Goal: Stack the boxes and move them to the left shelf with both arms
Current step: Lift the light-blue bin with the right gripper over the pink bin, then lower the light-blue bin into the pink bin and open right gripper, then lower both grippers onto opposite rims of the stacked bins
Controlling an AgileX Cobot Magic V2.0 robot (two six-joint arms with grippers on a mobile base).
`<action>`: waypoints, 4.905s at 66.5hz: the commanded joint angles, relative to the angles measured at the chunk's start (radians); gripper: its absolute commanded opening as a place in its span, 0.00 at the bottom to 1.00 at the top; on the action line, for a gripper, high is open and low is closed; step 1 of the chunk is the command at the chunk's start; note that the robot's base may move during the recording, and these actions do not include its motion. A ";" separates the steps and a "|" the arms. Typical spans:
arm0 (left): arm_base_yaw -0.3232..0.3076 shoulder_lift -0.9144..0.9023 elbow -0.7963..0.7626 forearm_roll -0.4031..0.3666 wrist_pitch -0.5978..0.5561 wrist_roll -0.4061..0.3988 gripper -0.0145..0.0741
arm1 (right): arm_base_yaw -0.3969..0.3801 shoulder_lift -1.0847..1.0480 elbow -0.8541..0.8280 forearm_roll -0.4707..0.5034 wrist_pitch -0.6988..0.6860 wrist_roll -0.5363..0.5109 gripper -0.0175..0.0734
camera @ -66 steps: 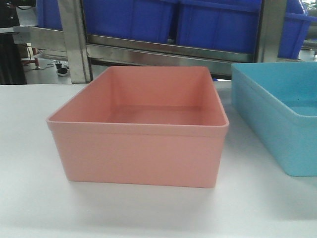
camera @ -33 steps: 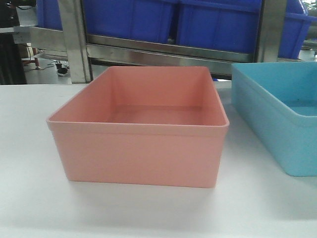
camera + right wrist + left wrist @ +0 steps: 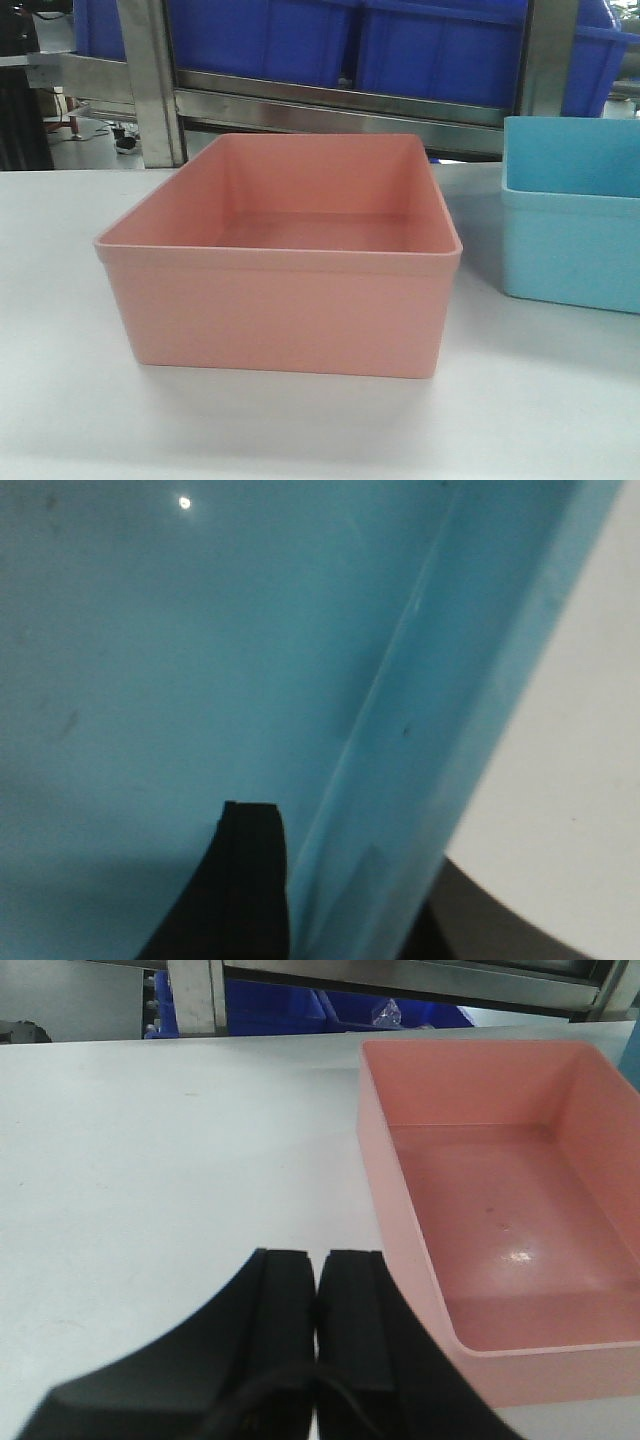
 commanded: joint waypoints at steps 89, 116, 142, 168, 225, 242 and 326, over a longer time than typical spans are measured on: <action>0.003 -0.005 -0.028 -0.004 -0.088 0.001 0.15 | 0.597 -0.533 -0.035 0.168 -0.053 0.727 0.26; 0.003 -0.005 -0.028 -0.004 -0.088 0.001 0.15 | 0.694 -0.396 -0.014 0.095 -0.069 0.745 0.26; 0.003 -0.005 -0.028 -0.004 -0.088 0.001 0.15 | 0.694 -0.374 0.082 0.062 -0.183 0.743 0.26; 0.003 -0.005 -0.028 -0.004 -0.088 0.001 0.15 | 0.694 -0.373 0.181 0.062 -0.271 0.742 0.26; 0.003 -0.005 -0.028 -0.004 -0.086 0.001 0.15 | 0.694 -0.318 0.184 0.058 -0.229 0.680 0.53; 0.003 -0.005 -0.028 -0.004 -0.086 0.001 0.15 | 0.692 -0.324 0.184 0.043 -0.202 0.680 0.86; -0.060 0.921 -1.034 -0.065 0.557 0.001 0.73 | 0.746 -0.380 0.143 -0.095 -0.146 0.750 0.79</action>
